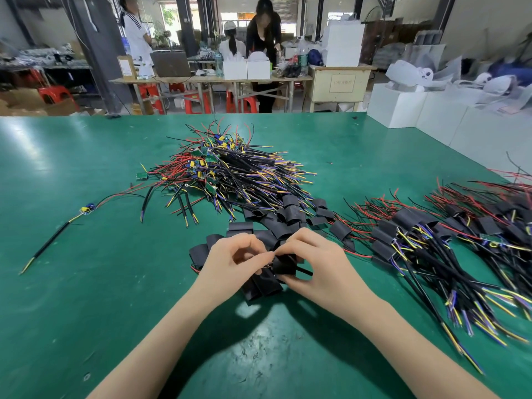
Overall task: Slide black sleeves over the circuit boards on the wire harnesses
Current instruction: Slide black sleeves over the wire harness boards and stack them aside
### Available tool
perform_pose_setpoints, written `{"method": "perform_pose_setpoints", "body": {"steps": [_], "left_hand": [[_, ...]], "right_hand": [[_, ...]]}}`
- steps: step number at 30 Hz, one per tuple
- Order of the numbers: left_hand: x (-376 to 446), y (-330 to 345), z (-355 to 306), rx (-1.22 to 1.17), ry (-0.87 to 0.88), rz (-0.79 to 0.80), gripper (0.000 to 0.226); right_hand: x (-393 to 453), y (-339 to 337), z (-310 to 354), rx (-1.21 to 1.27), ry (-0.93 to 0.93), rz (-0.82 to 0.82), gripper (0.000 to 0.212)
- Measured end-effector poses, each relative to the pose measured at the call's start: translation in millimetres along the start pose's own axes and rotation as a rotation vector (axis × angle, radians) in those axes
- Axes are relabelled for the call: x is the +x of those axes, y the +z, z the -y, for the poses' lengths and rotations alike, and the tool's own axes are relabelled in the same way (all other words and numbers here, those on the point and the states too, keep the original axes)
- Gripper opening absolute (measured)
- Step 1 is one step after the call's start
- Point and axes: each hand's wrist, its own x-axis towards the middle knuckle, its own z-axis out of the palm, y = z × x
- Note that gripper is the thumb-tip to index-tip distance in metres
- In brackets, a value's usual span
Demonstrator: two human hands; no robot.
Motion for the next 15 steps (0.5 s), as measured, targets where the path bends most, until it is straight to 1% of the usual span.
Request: {"method": "perform_pose_setpoints", "body": {"steps": [4, 9, 11, 13, 15], "left_hand": [[0, 0, 3, 0.067, 0.014, -0.009, 0.015], [0, 1, 3, 0.104, 0.07, -0.023, 0.011], [-1, -2, 3, 0.108, 0.084, 0.023, 0.011], [-1, -7, 0, 0.093, 0.085, 0.11, 0.008], [-1, -12, -1, 0.085, 0.095, 0.166, 0.011]], "right_hand": [[-2, 0, -1, 0.009, 0.028, 0.025, 0.031], [1, -2, -3, 0.076, 0.115, 0.029, 0.033], [2, -4, -3, 0.1, 0.148, 0.023, 0.029], [2, -6, -4, 0.125, 0.172, -0.004, 0.028], [2, -9, -5, 0.141, 0.185, -0.013, 0.029]]}}
